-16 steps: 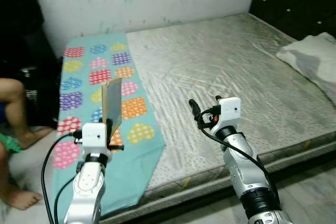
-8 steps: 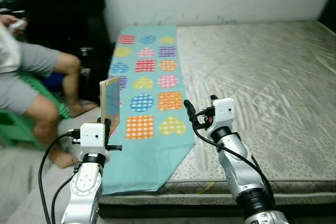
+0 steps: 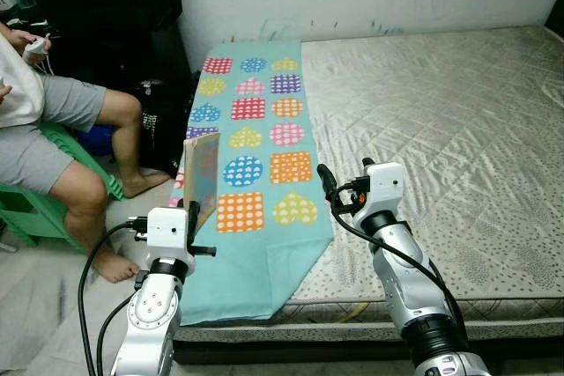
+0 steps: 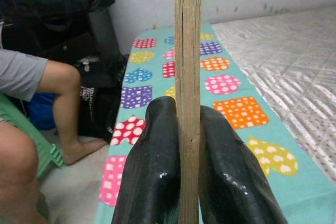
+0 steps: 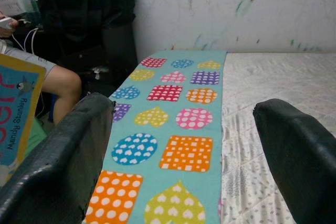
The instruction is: Clean up the room
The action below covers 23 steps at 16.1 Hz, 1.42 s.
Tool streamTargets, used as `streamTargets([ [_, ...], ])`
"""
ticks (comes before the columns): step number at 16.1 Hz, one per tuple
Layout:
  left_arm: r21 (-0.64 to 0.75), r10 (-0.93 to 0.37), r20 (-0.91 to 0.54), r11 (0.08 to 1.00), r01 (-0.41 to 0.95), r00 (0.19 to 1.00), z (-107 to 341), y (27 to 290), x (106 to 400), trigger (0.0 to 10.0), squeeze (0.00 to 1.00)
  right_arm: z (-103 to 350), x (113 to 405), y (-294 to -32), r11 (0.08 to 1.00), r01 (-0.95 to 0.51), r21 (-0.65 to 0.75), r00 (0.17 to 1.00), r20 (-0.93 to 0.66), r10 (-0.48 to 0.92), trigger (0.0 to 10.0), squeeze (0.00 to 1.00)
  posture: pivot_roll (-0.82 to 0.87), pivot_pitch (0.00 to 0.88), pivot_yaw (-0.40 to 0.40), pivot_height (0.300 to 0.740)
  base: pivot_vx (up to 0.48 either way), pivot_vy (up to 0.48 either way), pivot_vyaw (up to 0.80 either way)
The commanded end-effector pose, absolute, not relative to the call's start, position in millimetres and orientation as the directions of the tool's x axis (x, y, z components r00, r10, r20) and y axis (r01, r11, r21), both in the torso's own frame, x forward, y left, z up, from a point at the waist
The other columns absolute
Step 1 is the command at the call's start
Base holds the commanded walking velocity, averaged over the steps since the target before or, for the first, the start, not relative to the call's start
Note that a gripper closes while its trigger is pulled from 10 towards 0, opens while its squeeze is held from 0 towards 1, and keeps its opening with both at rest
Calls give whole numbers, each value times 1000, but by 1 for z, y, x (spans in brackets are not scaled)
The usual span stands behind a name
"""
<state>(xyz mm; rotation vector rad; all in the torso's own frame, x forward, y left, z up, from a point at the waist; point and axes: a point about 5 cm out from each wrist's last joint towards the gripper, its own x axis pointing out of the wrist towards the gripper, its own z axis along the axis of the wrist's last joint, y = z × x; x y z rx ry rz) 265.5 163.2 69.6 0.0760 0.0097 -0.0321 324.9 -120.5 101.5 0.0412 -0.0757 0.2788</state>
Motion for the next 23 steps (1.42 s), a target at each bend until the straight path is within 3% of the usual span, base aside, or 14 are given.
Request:
streamTargets([
  [1,81,-32,44,996,28,999,82,165,270,10000,0,102,326,-120,961,-274,41,959,84,270,10000,0,-25,0,75,740,0,0,0],
  [23,44,-46,51,998,44,998,80,160,273,10000,0,104,329,-125,966,-256,25,963,90,253,10000,0,-43,0,73,740,0,-307,0],
])
